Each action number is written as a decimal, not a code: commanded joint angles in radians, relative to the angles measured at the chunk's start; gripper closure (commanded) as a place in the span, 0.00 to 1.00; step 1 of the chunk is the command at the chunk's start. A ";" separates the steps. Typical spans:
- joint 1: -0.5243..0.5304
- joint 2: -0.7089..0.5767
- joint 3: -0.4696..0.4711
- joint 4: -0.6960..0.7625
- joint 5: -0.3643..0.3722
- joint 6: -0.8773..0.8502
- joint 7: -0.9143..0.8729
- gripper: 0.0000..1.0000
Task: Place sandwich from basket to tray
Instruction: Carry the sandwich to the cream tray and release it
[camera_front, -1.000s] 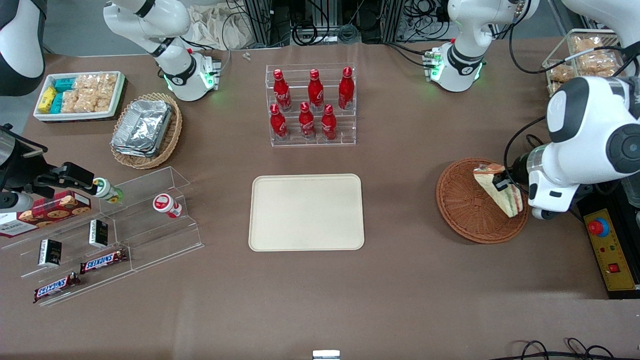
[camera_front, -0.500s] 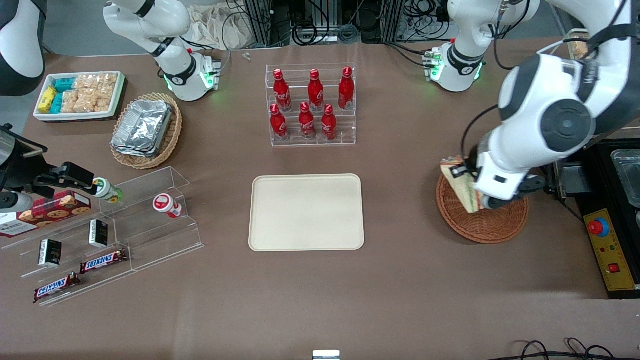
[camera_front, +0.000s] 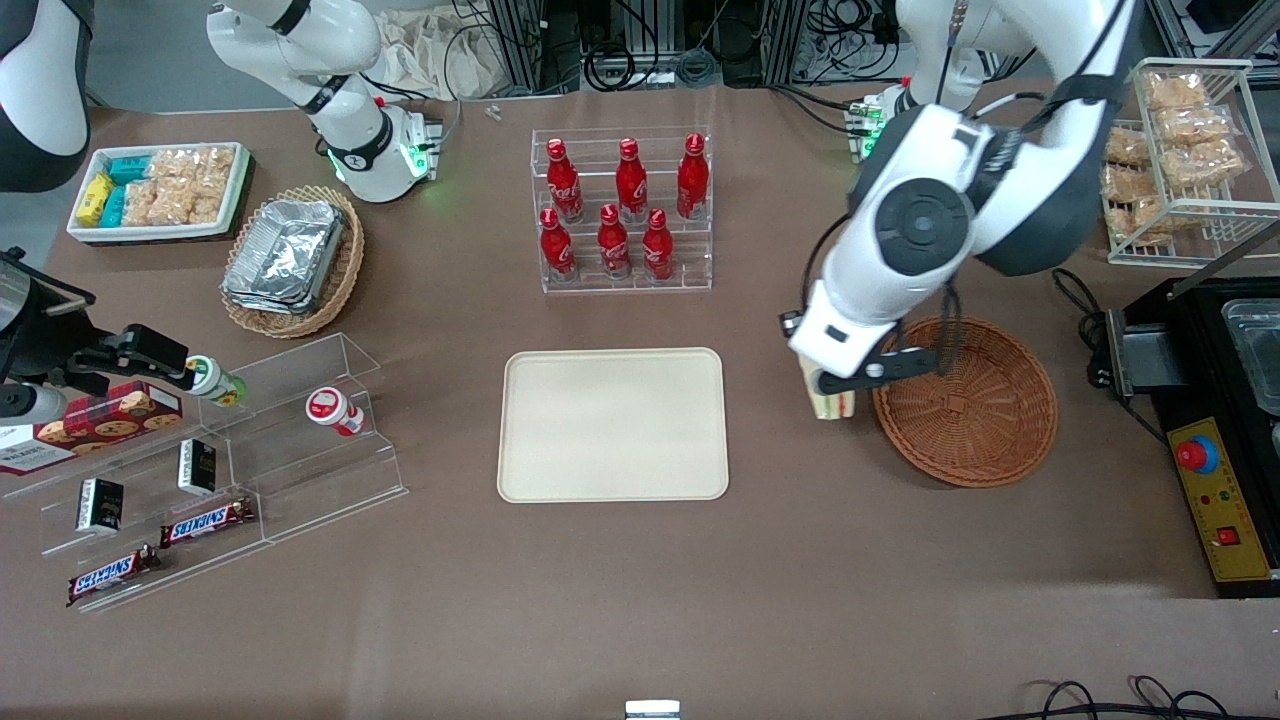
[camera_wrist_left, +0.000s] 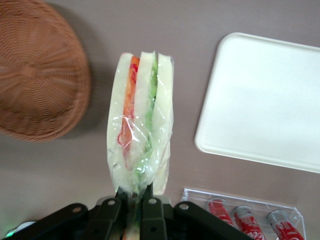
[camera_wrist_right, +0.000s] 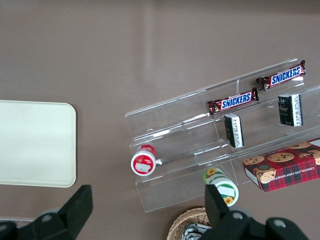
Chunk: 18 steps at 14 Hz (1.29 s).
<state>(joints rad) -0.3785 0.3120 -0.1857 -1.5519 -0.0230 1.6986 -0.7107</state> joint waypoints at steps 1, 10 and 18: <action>-0.092 0.103 0.009 0.062 -0.006 0.073 -0.023 0.93; -0.169 0.377 0.009 0.147 -0.006 0.268 -0.067 0.93; -0.169 0.438 0.009 0.141 0.002 0.317 -0.061 0.46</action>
<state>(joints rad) -0.5353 0.7339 -0.1853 -1.4416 -0.0228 2.0154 -0.7743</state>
